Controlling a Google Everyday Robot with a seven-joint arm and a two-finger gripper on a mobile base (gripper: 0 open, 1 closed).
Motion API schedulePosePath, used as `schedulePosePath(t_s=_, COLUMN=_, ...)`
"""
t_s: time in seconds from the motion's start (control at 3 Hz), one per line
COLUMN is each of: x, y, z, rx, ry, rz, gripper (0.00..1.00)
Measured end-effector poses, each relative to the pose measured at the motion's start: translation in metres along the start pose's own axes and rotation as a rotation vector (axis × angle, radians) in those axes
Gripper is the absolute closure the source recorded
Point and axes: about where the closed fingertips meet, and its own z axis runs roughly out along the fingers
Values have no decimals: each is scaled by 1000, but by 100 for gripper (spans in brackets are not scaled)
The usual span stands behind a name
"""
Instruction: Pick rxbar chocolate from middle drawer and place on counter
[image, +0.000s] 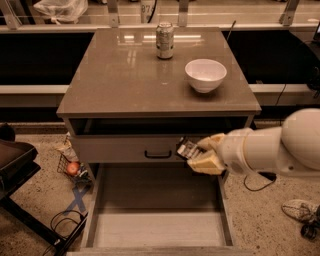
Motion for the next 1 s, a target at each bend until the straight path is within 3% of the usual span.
schedulePosePath(t_s=0.33, x=-73, y=-26, z=15, rx=23, ry=-6, rz=-76, gripper=100)
schedulePosePath(t_s=0.67, x=-141, y=-58, z=41, rx=40, ry=-15, rz=-114, gripper=100)
schedulePosePath(t_s=1.0, x=-209, y=-89, z=91, rx=38, ry=-14, rz=-114, gripper=100)
